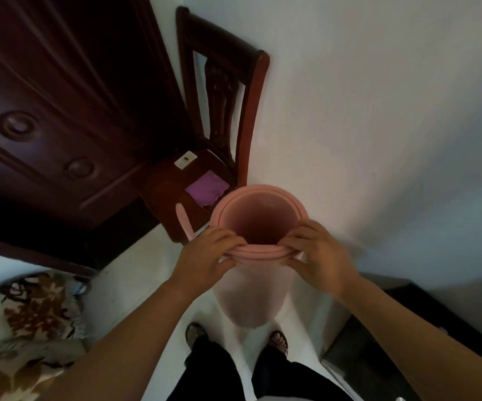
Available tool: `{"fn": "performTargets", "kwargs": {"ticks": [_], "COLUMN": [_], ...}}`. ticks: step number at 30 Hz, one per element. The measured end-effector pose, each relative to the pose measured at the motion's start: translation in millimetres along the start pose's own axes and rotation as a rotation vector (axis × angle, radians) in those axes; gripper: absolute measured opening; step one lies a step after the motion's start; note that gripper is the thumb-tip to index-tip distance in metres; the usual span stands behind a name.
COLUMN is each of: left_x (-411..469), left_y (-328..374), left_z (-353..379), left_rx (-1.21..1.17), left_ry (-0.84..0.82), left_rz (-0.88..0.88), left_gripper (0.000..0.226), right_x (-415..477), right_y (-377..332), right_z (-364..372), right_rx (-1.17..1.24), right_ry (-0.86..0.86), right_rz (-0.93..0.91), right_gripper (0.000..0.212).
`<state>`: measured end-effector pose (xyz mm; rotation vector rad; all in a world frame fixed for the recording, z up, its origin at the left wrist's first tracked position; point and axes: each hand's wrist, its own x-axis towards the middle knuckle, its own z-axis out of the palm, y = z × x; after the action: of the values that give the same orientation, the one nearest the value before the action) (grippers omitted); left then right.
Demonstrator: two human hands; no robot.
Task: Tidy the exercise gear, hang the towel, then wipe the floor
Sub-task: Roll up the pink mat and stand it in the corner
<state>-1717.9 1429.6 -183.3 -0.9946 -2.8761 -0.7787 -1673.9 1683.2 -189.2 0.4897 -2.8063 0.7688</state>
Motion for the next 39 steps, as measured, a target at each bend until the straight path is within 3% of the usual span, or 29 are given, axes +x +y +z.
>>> {"fn": "performTargets", "kwargs": {"ticks": [10,16,27,39], "left_x": [95,148,199,250], "left_y": [-92,-135,-177,-218], "left_z": [4,13,83,174], "left_rx": [-0.075,-0.161,-0.193,-0.105], "left_ry": [-0.064,-0.207,-0.473,-0.517], "left_rz": [0.197,0.415,0.514,0.613], "left_gripper": [0.036,0.042,0.039,0.043], "right_x": [65,84,83,82], "right_y": [8,-5,28,97], "right_z": [38,61,132,215], "right_rx": [-0.114,-0.177,-0.202,-0.197], "right_ry": [0.115,0.217,0.233,0.346], "right_rz": [0.244,0.464,0.719,0.826], "right_gripper": [0.033,0.034,0.033,0.032]}}
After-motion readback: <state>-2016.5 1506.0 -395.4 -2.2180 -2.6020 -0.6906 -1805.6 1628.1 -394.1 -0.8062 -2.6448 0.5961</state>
